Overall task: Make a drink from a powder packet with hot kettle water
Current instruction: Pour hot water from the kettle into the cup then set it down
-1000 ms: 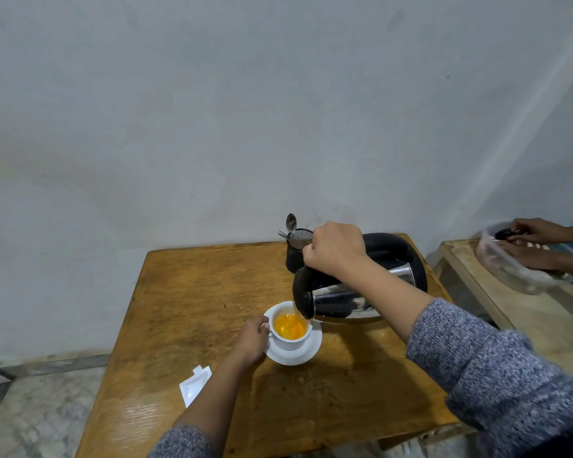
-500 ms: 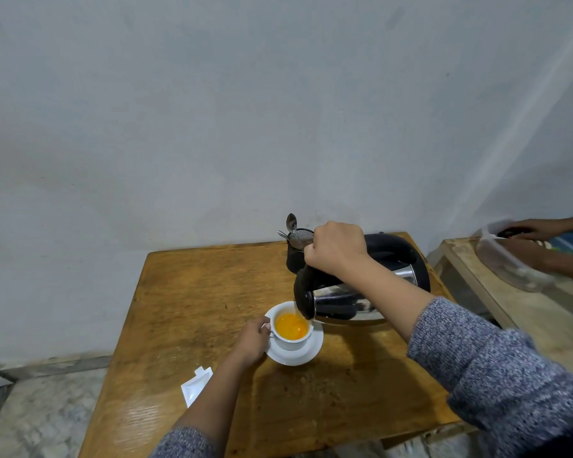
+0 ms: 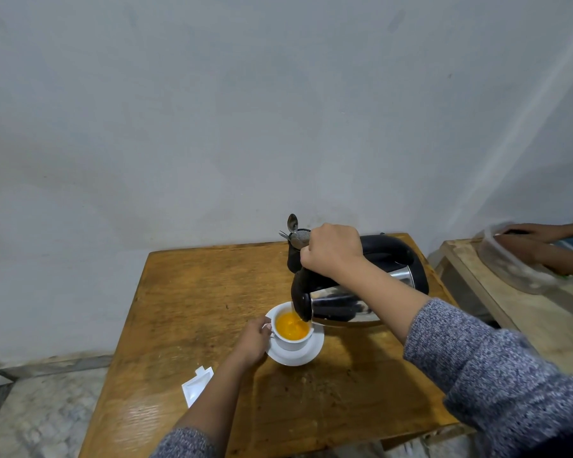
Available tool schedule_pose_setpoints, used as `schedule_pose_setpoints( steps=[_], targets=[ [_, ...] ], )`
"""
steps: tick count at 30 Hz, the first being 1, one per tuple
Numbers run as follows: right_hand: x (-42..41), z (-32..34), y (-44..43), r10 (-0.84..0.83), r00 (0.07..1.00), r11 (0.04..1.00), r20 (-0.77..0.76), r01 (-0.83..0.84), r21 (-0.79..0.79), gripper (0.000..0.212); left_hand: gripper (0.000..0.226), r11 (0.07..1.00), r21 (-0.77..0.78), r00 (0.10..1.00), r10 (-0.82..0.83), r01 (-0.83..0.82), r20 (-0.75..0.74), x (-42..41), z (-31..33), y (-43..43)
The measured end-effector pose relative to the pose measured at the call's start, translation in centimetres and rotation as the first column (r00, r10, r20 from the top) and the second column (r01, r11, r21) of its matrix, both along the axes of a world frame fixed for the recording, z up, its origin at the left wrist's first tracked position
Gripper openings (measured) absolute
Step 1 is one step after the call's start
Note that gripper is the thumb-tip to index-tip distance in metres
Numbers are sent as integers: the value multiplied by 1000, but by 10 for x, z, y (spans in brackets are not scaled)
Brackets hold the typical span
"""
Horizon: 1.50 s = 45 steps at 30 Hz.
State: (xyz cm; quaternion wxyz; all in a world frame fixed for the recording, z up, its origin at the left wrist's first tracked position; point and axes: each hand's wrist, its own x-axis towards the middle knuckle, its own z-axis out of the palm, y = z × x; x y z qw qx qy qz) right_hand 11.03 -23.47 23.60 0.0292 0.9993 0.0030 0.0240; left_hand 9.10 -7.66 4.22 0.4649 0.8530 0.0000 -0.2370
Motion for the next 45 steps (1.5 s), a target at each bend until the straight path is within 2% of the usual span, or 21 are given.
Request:
schedule_pose_setpoints(
  steps=[4,14,21,45],
  targets=[
    [-1,-2,-1,19,1000,1000,4,-19,5,22,33,1000,8,1000,0,0,12,-1,2,-1],
    [0,4,0,31,999,1000,23,-31,2,16,32,1000,9,1000,1,-1,18,-2,5,-2],
    [-3,1,-2,36,999,999,13,-36,-13,21,31,1000,-1,999,-5,5,36,-3,8,-3],
    [-4,6,2,50,998,998,27,-49,-36,16,31,1000,11,1000,-6,5,17,0,4,-2]
  ],
)
